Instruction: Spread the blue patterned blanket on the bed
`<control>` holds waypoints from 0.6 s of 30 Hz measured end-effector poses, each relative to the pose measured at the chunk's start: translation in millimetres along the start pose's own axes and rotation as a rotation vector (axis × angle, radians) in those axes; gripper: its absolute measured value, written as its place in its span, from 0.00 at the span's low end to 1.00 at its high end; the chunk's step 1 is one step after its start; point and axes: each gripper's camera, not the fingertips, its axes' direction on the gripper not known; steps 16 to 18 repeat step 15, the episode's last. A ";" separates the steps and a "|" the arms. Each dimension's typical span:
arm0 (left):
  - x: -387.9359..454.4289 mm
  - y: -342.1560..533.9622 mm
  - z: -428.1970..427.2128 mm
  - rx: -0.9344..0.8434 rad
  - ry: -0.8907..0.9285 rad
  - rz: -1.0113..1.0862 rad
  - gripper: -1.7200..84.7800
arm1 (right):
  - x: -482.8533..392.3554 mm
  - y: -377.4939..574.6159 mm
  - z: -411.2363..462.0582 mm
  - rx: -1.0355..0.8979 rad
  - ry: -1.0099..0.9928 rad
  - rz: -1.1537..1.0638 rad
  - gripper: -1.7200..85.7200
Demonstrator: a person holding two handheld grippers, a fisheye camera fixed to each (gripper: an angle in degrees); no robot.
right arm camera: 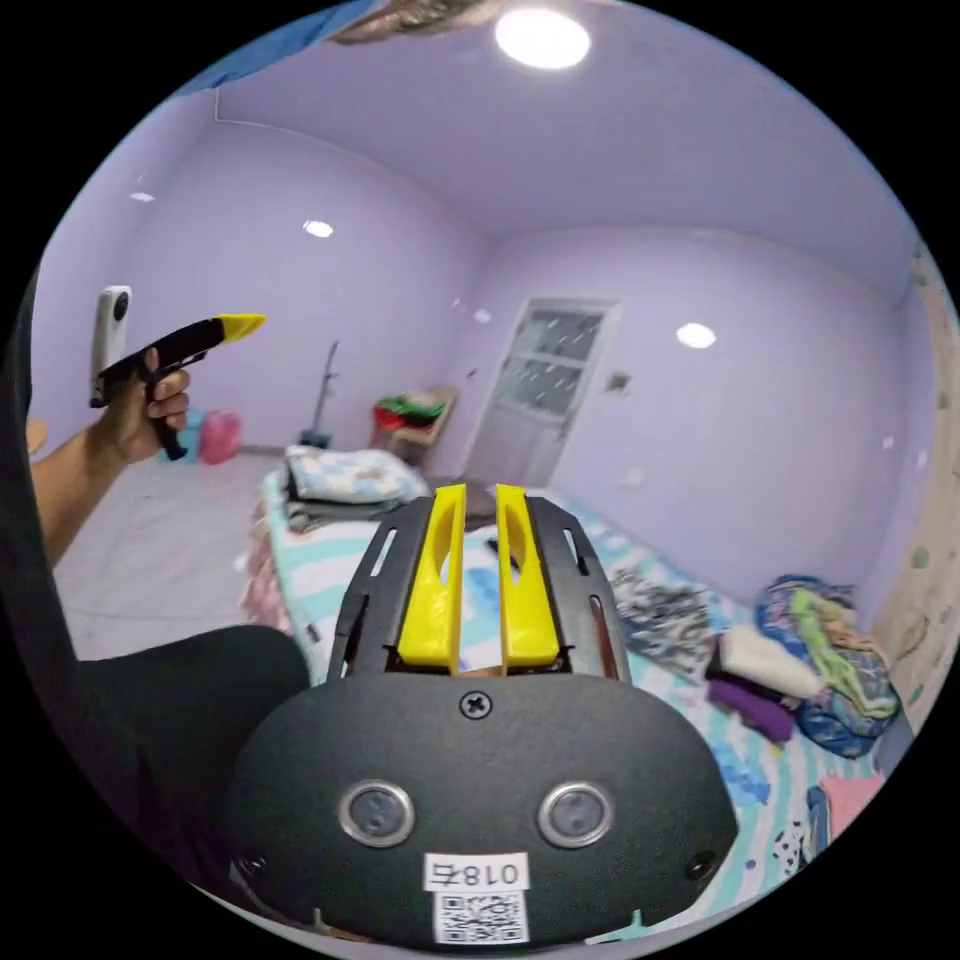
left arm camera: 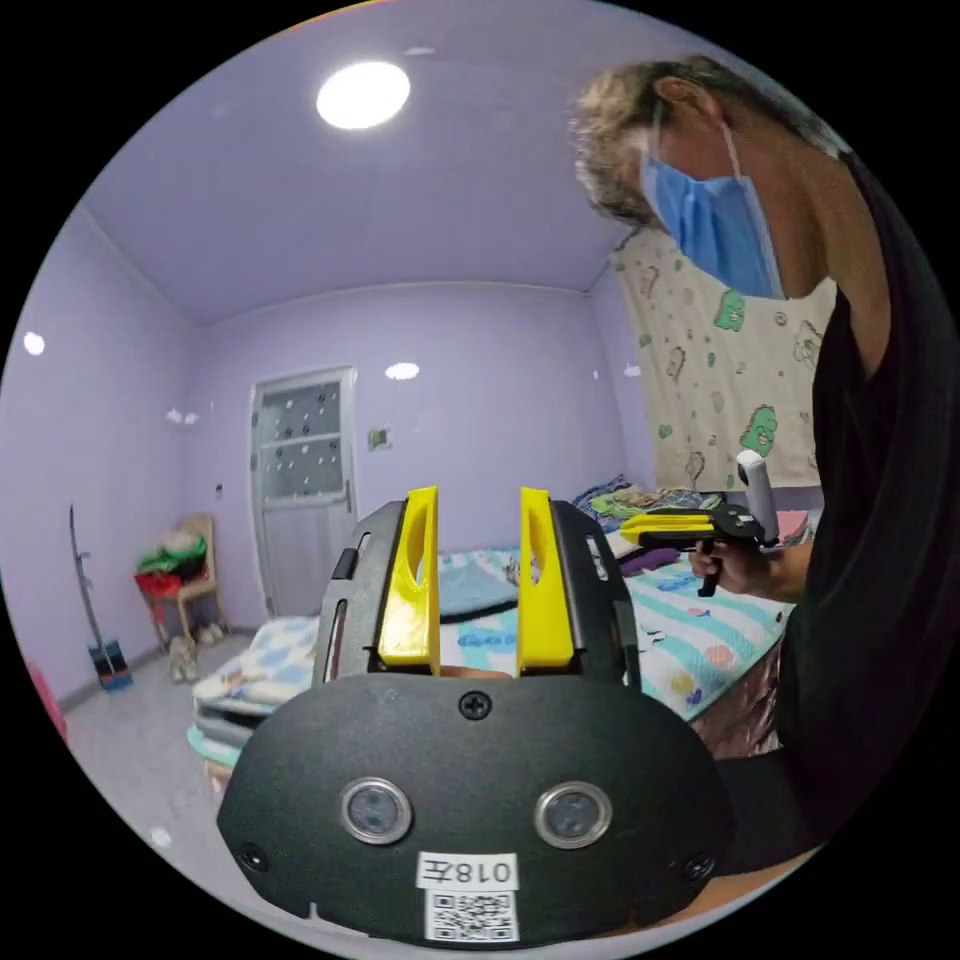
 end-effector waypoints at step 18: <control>226.2 -270.3 59.8 0.212 0.583 0.192 0.05 | 75.6 51.6 -293.2 0.445 0.123 0.280 0.04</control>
